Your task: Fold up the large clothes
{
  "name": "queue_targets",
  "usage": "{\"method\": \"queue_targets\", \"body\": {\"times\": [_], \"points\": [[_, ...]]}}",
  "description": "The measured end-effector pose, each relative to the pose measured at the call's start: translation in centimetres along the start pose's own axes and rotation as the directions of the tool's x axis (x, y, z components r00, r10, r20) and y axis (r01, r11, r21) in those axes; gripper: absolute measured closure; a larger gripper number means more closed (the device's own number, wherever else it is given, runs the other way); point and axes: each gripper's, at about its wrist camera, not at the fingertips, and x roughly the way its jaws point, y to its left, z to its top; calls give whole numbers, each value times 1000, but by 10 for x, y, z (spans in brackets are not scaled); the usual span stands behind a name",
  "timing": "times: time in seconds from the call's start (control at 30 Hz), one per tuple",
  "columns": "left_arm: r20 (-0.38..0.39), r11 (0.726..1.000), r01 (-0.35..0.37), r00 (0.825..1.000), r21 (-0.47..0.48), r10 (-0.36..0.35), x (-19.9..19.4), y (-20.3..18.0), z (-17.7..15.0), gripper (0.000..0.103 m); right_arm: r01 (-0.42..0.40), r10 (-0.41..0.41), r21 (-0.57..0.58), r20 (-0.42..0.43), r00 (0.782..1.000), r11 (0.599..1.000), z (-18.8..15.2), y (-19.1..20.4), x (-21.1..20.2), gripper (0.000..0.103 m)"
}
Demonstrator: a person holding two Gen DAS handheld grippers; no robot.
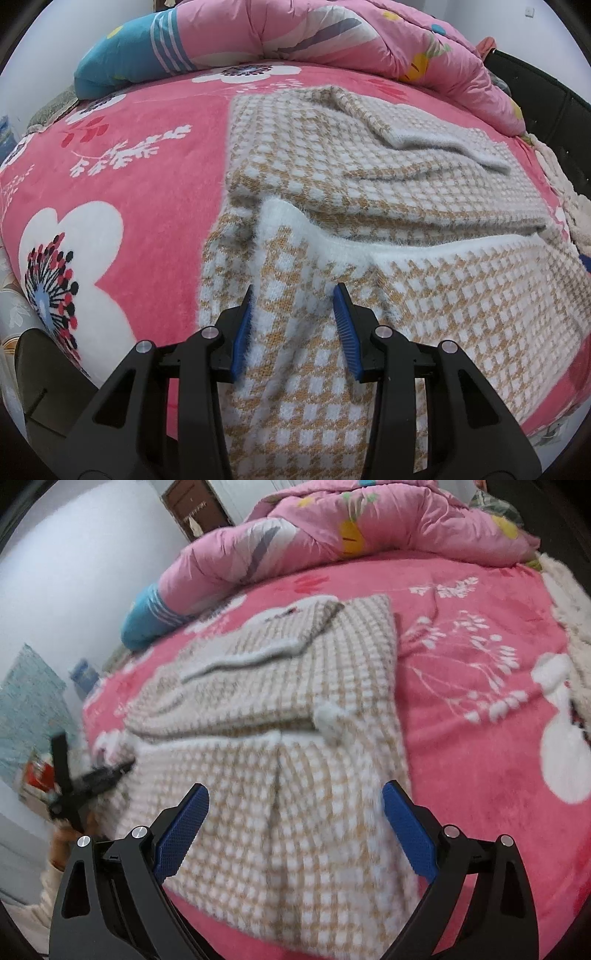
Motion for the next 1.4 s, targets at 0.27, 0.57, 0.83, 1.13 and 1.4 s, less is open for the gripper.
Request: {"method": "queue_targets", "body": {"times": [0.27,0.57,0.83,1.13,1.4], "points": [[2,1000,-19,1000,8,19,0,0,1,63,3,0,71,-37,999,997,12,-21,19,24],[9,999,-42,999,24,42,-1,-4,-2,63,29,-26,63,-56,998,998,13,-24,16,35],[9,999,-44,999,28,44,-1,-6,-2,62,87,-79,73,-104,991,994,20,-29,34,37],[12,998,-47,999,32,46,-2,-6,-2,62,14,-13,6,-175,985,1000,-2,-6,12,47],[11,999,-39,999,33,39,-2,-5,-2,60,112,-111,5,-140,984,994,6,-17,17,48]]}}
